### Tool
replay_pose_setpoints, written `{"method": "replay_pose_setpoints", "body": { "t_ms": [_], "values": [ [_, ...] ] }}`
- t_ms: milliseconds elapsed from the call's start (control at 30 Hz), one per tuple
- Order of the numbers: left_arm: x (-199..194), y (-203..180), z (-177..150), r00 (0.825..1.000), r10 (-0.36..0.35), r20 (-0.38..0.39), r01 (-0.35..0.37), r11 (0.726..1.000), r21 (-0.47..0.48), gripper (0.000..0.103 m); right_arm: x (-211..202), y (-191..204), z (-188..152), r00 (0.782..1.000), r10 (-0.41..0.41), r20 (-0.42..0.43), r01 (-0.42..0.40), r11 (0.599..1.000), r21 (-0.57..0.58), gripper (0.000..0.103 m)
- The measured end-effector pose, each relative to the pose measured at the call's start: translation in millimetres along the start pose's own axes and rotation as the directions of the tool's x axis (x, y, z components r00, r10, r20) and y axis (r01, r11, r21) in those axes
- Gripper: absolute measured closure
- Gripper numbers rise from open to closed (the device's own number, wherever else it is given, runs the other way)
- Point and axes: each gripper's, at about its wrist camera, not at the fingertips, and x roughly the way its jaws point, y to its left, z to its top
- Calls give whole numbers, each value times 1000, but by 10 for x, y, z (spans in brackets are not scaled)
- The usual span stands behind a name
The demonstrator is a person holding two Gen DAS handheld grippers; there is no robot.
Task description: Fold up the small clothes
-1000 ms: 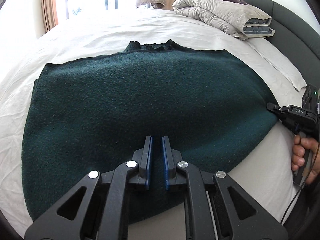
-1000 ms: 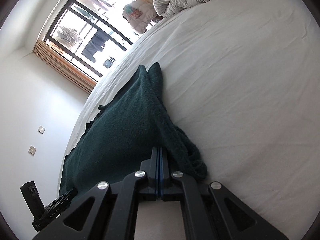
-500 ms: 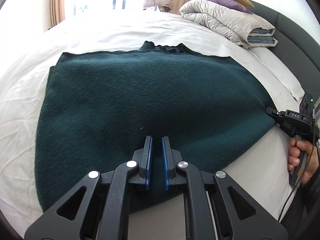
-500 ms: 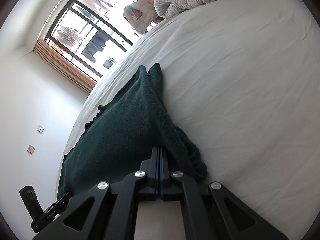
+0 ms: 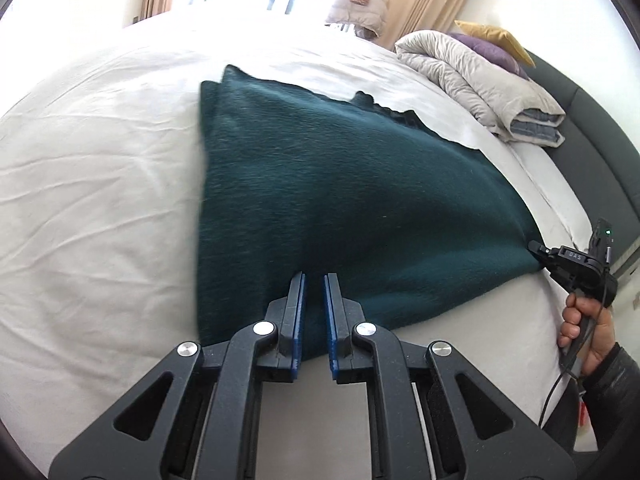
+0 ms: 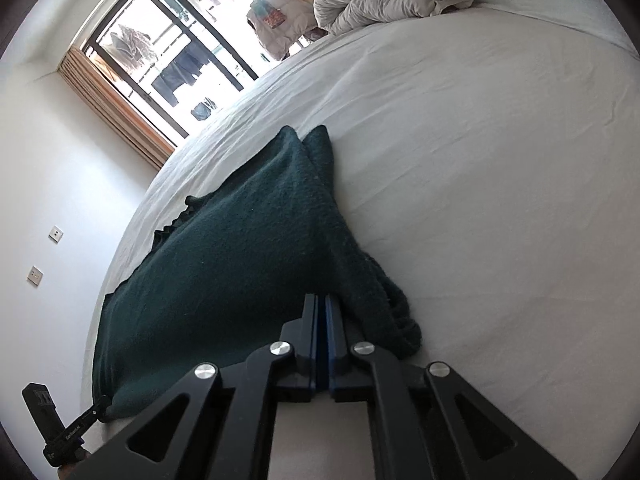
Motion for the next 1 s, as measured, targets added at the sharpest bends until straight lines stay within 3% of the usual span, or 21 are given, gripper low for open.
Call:
{"method": "replay_pose_setpoints", "body": {
  "t_ms": [67,167,233,333,400,500,600,733,800,900,967,1000],
  "values": [
    [-13,45,-15,1000,-9,3,9,1000,-9,94,-57,162,-30,1000,15,-2,-15,1000,-7,72],
    [-13,14,-39,1000,6,10,-6,1000,4,94,-94,541,-128,994,109,-18,-110,994,-29,68],
    [-10,7,-40,1000,3,11,-3,1000,2,94,-16,899,-254,982,172,-76,-178,980,-84,63],
    [-21,45,-43,1000,-20,11,20,1000,-17,94,154,1363,-455,962,220,-160,-247,953,-175,63],
    [-46,77,-50,999,-38,12,38,999,-35,94,297,1508,-547,952,230,-204,-268,945,-188,57],
    [-100,156,-66,998,-55,18,57,997,-61,94,462,1435,-600,946,222,-234,-264,950,-165,54],
    [-213,257,-115,998,-52,38,55,994,-99,94,377,1237,-577,948,246,-203,-279,949,-150,55],
    [-420,466,-217,995,-65,70,78,974,-211,93,192,1007,-561,969,205,-135,-220,969,-111,54],
    [-536,527,-269,993,-71,91,92,962,-258,93,21,852,-535,981,177,-73,-182,981,-63,49],
    [-722,620,-357,989,-74,130,113,939,-326,93,-173,668,-548,975,222,-6,-222,975,25,44],
    [-808,680,-417,980,-106,166,162,913,-374,88,-241,632,-599,969,249,11,-249,967,50,41],
    [-834,698,-445,978,-109,177,173,899,-401,70,-251,634,-621,965,262,11,-262,963,57,39]
  ]
}}
